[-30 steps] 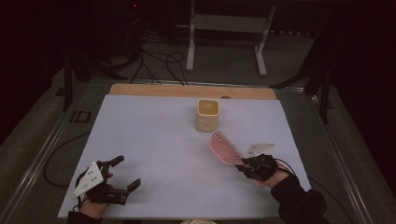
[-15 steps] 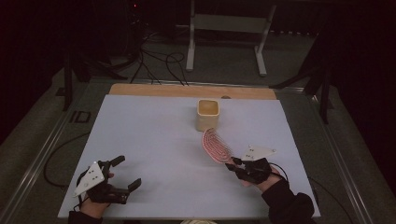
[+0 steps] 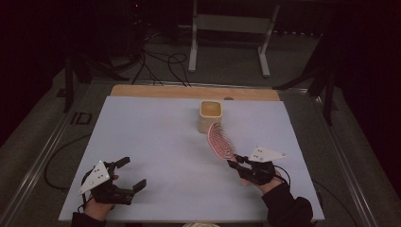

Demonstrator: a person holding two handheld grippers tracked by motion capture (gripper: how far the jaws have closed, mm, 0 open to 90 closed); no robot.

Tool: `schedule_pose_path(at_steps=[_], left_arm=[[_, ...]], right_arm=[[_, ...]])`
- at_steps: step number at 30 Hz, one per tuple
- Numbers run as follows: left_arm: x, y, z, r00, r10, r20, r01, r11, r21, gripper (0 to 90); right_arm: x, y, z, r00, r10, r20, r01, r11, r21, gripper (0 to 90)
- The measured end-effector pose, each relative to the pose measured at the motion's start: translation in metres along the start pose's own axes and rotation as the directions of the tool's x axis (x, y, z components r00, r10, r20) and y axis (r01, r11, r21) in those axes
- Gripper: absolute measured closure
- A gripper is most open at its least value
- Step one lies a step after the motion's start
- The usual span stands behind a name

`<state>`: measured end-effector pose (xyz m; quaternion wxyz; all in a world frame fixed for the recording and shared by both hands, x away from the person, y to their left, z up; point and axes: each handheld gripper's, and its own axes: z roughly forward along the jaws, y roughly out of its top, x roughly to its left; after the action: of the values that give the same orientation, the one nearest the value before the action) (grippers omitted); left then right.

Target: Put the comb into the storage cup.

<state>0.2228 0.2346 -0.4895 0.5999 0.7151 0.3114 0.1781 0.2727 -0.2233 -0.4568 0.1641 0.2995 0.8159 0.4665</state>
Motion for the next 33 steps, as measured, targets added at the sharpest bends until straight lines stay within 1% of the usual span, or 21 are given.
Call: schedule_pose_path(at_steps=[1,2,3,5,6,7,8,9,10,11,13,19,23,25,27,28,29,31,33], left_arm=[[0.000,0.001,0.000,0.9999,-0.009,0.004,0.009,1.0000,-0.002,0.3],[0.001,0.002,0.001,0.9999,-0.017,0.001,0.017,0.9998,0.006,0.3],[0.001,0.002,0.001,0.9999,-0.017,0.001,0.017,0.9998,0.006,0.3],[0.002,0.005,0.002,0.9996,-0.030,-0.005,0.030,0.9995,0.012,0.3],[0.002,0.007,0.002,0.9995,-0.031,-0.003,0.031,0.9994,0.016,0.3],[0.002,0.009,0.003,0.9994,-0.035,-0.003,0.035,0.9992,0.020,0.3],[0.002,0.012,0.003,0.9995,-0.031,-0.003,0.031,0.9991,0.028,0.3],[0.002,0.015,0.004,0.9996,-0.027,-0.001,0.027,0.9992,0.029,0.3],[0.001,0.019,0.004,0.9997,-0.025,0.002,0.025,0.9994,0.026,0.3],[0.001,0.022,0.005,0.9997,-0.024,0.001,0.024,0.9993,0.030,0.3],[0.001,0.028,0.006,0.9992,-0.036,0.016,0.035,0.9991,0.024,0.3],[-0.003,0.047,0.014,0.9988,-0.031,0.036,0.030,0.9990,0.034,0.3],[-0.006,0.060,0.021,0.9975,-0.041,0.057,0.039,0.9984,0.041,0.3],[-0.007,0.067,0.024,0.9974,-0.039,0.060,0.036,0.9980,0.052,0.3],[-0.008,0.075,0.027,0.9963,-0.049,0.071,0.045,0.9976,0.053,0.3],[-0.009,0.079,0.030,0.9957,-0.054,0.075,0.050,0.9972,0.055,0.3],[-0.010,0.083,0.031,0.9950,-0.051,0.086,0.046,0.9975,0.053,0.3],[-0.013,0.090,0.036,0.9947,-0.044,0.094,0.037,0.9970,0.068,0.4],[-0.016,0.096,0.042,0.9934,-0.039,0.108,0.031,0.9969,0.072,0.4]], right_arm=[[0.000,0.000,0.000,1.0000,0.000,0.000,0.000,1.000,0.000,71.1],[0.001,-0.001,0.000,1.0000,-0.002,-0.001,0.002,1.000,-0.005,71.2],[0.001,-0.001,0.000,1.0000,-0.002,-0.001,0.002,1.000,-0.005,71.2],[0.001,0.000,0.001,1.0000,-0.003,-0.006,0.003,1.000,-0.007,71.2],[0.002,0.000,0.001,1.0000,-0.001,0.004,0.001,1.000,-0.010,71.2],[0.003,0.000,0.001,1.0000,-0.001,0.000,0.001,1.000,-0.011,71.2],[0.003,0.000,0.001,0.9999,-0.011,0.002,0.011,1.000,-0.009,71.2],[0.003,0.000,0.001,0.9999,-0.011,0.002,0.011,1.000,-0.009,71.2],[0.003,-0.001,0.001,1.0000,0.000,-0.004,0.000,1.000,-0.009,71.2],[0.003,-0.001,0.001,1.0000,0.000,-0.004,0.000,1.000,-0.009,71.2],[0.002,-0.001,0.001,0.9999,0.007,-0.009,-0.007,1.000,-0.009,71.2],[0.001,-0.002,0.000,0.9999,0.014,-0.008,-0.014,1.000,-0.012,71.3],[0.001,-0.001,-0.001,0.9999,0.016,-0.005,-0.017,1.000,-0.019,71.3],[0.001,-0.001,-0.002,0.9997,0.024,-0.010,-0.024,0.999,-0.022,71.4],[0.001,0.000,-0.002,0.9996,0.025,-0.013,-0.025,0.999,-0.024,71.4],[0.001,0.000,-0.002,0.9997,0.022,-0.007,-0.022,0.999,-0.025,71.4],[0.001,0.000,-0.002,0.9997,0.023,-0.005,-0.023,0.999,-0.027,71.4],[0.001,0.000,-0.003,0.9998,0.022,-0.004,-0.022,0.999,-0.027,71.5],[0.001,0.000,-0.003,0.9998,0.021,-0.006,-0.022,0.999,-0.027,71.5]])
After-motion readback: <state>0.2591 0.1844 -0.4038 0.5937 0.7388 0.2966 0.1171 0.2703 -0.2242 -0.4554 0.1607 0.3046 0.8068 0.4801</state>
